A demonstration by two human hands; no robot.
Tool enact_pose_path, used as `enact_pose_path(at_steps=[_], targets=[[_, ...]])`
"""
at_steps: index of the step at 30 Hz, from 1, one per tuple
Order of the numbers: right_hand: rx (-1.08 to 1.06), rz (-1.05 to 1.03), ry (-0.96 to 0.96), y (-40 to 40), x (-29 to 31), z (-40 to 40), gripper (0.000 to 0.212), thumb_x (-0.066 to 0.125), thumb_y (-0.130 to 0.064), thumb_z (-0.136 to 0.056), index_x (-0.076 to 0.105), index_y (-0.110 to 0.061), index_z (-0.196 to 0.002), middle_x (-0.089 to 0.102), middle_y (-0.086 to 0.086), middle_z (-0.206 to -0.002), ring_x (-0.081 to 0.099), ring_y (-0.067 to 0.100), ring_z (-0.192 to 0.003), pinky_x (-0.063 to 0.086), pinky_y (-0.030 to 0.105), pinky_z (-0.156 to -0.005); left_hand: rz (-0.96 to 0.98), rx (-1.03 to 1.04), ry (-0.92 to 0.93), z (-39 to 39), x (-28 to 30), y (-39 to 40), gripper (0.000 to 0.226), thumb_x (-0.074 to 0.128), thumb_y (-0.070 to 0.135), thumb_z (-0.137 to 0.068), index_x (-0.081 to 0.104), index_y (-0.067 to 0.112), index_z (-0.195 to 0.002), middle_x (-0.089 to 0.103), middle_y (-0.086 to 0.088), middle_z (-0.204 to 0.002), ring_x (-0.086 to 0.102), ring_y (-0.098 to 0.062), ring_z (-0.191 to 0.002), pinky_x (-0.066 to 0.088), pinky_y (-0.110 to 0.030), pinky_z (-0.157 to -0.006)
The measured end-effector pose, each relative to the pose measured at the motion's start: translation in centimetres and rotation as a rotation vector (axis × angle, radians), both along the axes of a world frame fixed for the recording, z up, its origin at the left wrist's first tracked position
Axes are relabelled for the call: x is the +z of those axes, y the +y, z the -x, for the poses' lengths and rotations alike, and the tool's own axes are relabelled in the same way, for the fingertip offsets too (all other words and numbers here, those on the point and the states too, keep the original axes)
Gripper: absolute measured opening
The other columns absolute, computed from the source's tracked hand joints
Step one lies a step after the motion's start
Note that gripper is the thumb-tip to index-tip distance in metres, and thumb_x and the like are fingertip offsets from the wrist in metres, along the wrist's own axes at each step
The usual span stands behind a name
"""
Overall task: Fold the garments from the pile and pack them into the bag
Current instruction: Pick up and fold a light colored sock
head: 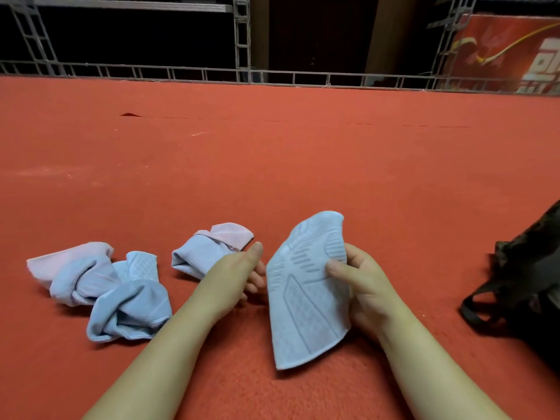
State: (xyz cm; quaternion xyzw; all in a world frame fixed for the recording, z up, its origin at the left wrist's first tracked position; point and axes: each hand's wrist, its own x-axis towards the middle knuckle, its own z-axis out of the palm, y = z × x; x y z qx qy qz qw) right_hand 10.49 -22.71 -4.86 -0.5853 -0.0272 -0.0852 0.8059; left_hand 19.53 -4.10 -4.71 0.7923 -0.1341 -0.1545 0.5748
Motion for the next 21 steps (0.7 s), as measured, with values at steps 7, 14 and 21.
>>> enact_pose_path(at_steps=[7, 14, 21], targets=[[0.087, 0.041, 0.080, 0.8, 0.8, 0.5, 0.081, 0.086, -0.043, -0.056, 0.056, 0.004, -0.115, 0.065, 0.026, -0.109, 0.063, 0.034, -0.095, 0.051, 0.044, -0.084, 0.530, -0.079, 0.364, 0.8, 0.3, -1.0, 0.038, 0.053, 0.028, -0.093, 0.061, -0.001, -0.116, 0.063, -0.026, -0.116, 0.058, -0.044, -0.111, 0.043, -0.054, -0.100], [-0.329, 0.257, 0.102, -1.2, 9.2, -5.6, 0.015, 0.056, -0.022, -0.095, 0.057, -0.015, -0.081, 0.055, -0.007, -0.057, 0.049, 0.002, -0.040, 0.040, 0.016, -0.040, 0.421, -0.014, -0.136, -3.8, 8.5, -5.0, 0.011, 0.056, 0.013, -0.093, 0.065, 0.013, -0.086, 0.066, -0.008, -0.082, 0.059, -0.021, -0.075, 0.047, -0.034, -0.068], [-0.361, 0.373, -0.028, -2.8, 14.2, -5.9, 0.012, 0.057, -0.022, -0.094, 0.058, -0.018, -0.083, 0.059, -0.001, -0.075, 0.056, 0.008, -0.058, 0.050, 0.022, -0.053, 0.400, -0.147, -0.332, -4.6, 13.7, -5.7, 0.017, 0.061, 0.034, -0.078, 0.061, 0.018, -0.082, 0.062, 0.003, -0.081, 0.055, -0.011, -0.076, 0.044, -0.030, -0.071]])
